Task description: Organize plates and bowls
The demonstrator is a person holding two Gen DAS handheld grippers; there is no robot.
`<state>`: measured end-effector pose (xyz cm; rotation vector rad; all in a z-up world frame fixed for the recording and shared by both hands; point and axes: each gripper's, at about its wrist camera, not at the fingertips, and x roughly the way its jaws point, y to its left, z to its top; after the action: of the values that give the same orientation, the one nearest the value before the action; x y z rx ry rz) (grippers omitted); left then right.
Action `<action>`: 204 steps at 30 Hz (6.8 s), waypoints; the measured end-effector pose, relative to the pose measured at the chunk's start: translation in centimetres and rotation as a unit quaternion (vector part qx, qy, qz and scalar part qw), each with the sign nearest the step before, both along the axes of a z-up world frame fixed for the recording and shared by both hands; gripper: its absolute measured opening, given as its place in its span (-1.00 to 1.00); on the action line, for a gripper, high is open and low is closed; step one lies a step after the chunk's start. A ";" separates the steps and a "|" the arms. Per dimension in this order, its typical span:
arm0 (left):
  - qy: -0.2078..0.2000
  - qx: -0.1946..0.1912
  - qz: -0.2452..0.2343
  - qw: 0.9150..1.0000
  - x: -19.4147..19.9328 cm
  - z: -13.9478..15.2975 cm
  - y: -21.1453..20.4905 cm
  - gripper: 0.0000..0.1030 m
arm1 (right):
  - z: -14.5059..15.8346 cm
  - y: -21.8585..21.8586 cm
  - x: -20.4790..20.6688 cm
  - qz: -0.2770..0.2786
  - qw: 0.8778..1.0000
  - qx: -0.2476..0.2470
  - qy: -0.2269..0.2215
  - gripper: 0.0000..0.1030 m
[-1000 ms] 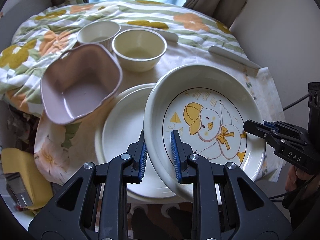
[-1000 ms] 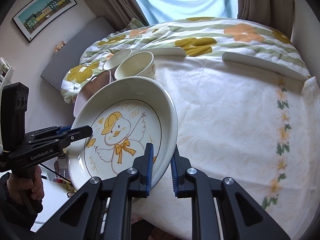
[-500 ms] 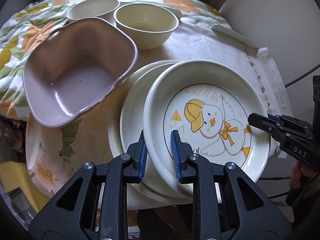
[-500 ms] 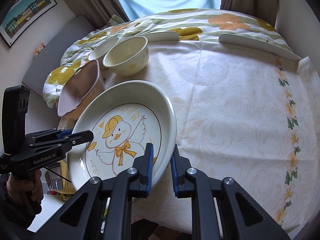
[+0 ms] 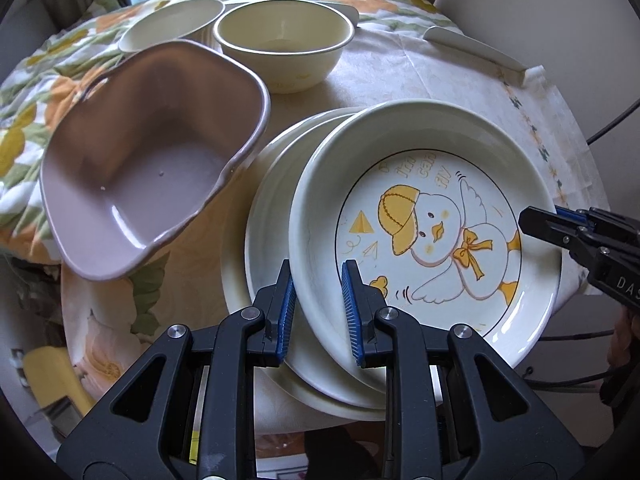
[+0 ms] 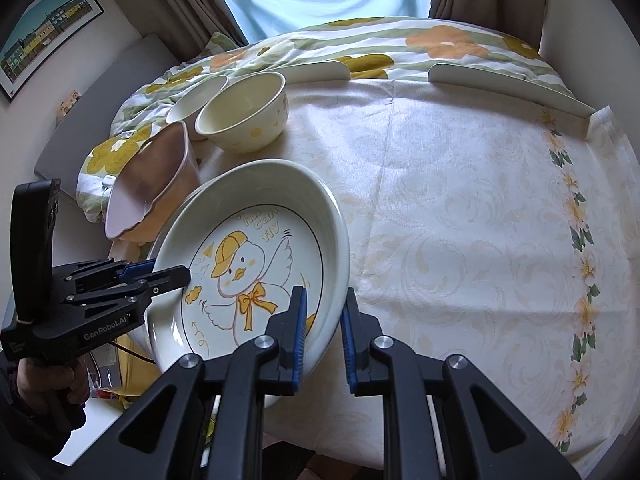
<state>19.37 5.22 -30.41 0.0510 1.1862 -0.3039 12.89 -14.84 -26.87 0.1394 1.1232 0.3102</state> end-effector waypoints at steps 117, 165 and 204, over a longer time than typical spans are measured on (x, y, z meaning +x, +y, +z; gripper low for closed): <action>0.007 -0.064 0.288 0.955 5.4 -0.1 15.3 -0.62 | -1.9 17.6 15.2 0.221 0.972 0.046 0.058 -0.75; 0.021 -0.069 -0.039 0.997 -2.4 0.6 -29.8 -0.62 | -2.1 -23.3 -1.5 -0.131 0.990 0.048 0.010 -0.75; -0.062 -0.044 0.021 0.997 -5.5 8.7 -23.7 0.47 | 7.7 -23.5 -3.5 -0.085 0.991 0.028 -0.102 -0.21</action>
<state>13.90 -18.46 -21.69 -0.0313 1.0481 -0.3122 9.39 -38.38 -19.12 0.2467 0.8937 0.1994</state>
